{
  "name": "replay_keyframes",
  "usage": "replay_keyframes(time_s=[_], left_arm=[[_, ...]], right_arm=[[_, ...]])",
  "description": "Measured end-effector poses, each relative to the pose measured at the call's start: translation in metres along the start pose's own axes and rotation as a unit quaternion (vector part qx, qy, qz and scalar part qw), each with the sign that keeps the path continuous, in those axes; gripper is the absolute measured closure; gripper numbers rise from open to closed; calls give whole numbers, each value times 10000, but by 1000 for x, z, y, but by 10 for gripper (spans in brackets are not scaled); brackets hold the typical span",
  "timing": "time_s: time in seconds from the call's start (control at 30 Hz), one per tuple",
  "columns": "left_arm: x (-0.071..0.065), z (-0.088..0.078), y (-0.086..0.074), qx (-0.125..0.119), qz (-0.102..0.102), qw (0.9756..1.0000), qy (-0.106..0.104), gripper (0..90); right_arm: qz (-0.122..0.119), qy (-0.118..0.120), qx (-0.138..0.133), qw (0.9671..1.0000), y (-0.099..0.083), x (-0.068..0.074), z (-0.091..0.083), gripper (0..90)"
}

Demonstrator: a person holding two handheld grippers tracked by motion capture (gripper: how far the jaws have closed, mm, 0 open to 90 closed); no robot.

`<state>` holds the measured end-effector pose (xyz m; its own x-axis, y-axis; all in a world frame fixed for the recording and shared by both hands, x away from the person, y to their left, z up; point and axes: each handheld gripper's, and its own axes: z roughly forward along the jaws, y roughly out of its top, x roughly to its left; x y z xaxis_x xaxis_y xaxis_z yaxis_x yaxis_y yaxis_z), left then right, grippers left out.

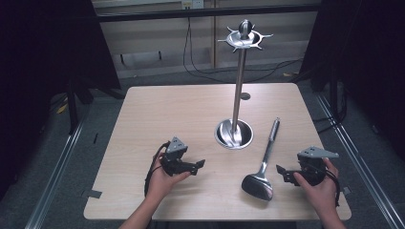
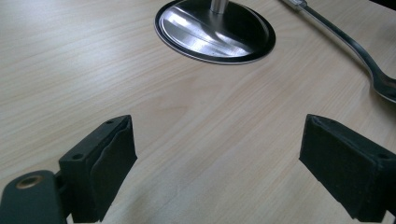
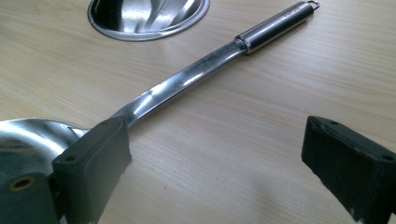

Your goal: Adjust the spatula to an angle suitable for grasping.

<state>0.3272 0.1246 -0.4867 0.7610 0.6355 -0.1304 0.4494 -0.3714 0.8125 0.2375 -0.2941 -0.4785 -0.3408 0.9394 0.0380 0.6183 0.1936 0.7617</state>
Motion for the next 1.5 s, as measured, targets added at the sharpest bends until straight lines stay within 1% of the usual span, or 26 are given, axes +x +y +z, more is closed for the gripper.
replay_keyframes(time_s=[0.07,0.1,0.13,0.2,0.23,0.33,0.4,0.5,0.53,0.57,0.67,0.7,0.73,0.77,0.8,0.83,0.87,0.9,0.93,0.97,1.0,1.07,1.17,1.2,1.4,1.5], left_arm=[[1,-2,0,-20,-4,10000,40,105],[2,-2,0,-42,-15,10000,18,105],[2,-3,0,-56,-33,10000,67,106],[2,-5,1,-51,-10,10000,57,106],[3,-5,1,-102,-27,9999,29,106],[4,-6,0,-93,-40,9999,52,106],[5,-7,-2,-85,-95,9999,55,108],[4,-10,-2,-132,-155,9998,-6,108],[3,-11,-2,-139,-132,9998,-36,108],[2,-12,-2,-133,-146,9998,-8,108],[1,-14,-1,-166,-126,9998,-34,108],[0,-15,-1,-175,-133,9998,-10,108],[1,-16,-2,-197,-136,9997,-32,108],[1,-18,-2,-219,-163,9996,-25,108],[1,-19,-3,-184,-156,9997,-3,108],[1,-20,-3,-189,-160,9997,-1,109],[1,-21,-4,-181,-146,9997,10,109],[1,-21,-4,-181,-146,9997,10,109],[1,-21,-4,-205,-159,9997,-21,109],[1,-22,-4,-208,-182,9996,2,109],[1,-22,-5,-203,-175,9996,-16,109],[1,-22,-5,-183,-174,9997,2,110],[1,-22,-5,-182,-178,9997,-4,111],[1,-22,-5,-200,-157,9997,-6,111],[1,-22,-4,-211,-141,9997,-22,111],[2,-22,-4,-186,-132,9997,9,111]], right_arm=[[-43,5,9,10000,0,0,2,78],[-38,26,9,10000,1,0,2,79],[-72,31,-5,10000,1,0,3,80],[-88,28,24,10000,2,0,4,84],[-66,15,40,10000,2,1,5,86],[-103,5,78,9999,3,1,7,88],[-156,-26,100,9998,6,0,11,94],[-95,-114,61,9999,11,-2,16,113],[-90,-158,70,9998,13,-3,19,123],[-52,-189,95,9998,14,-4,22,131],[-122,-288,133,9994,20,-7,32,175],[-122,-288,133,9994,20,-7,32,175],[-49,-369,136,9992,25,-11,38,240],[-25,-392,188,9991,26,-12,39,334],[-31,-368,240,9990,28,-14,41,419],[46,-353,275,9990,30,-16,44,523],[68,-325,316,9989,32,-17,46,599],[-15,-406,374,9985,33,-18,49,656],[-15,-406,374,9985,33,-18,49,656],[-3,-486,469,9977,34,-21,53,779],[53,-494,482,9976,35,-22,55,799],[82,-485,523,9974,35,-24,60,851],[9,-450,492,9978,37,-24,65,875],[-30,-463,553,9974,39,-22,70,895],[11,-454,660,9968,44,-20,81,898],[11,-447,641,9969,45,-19,85,896]])
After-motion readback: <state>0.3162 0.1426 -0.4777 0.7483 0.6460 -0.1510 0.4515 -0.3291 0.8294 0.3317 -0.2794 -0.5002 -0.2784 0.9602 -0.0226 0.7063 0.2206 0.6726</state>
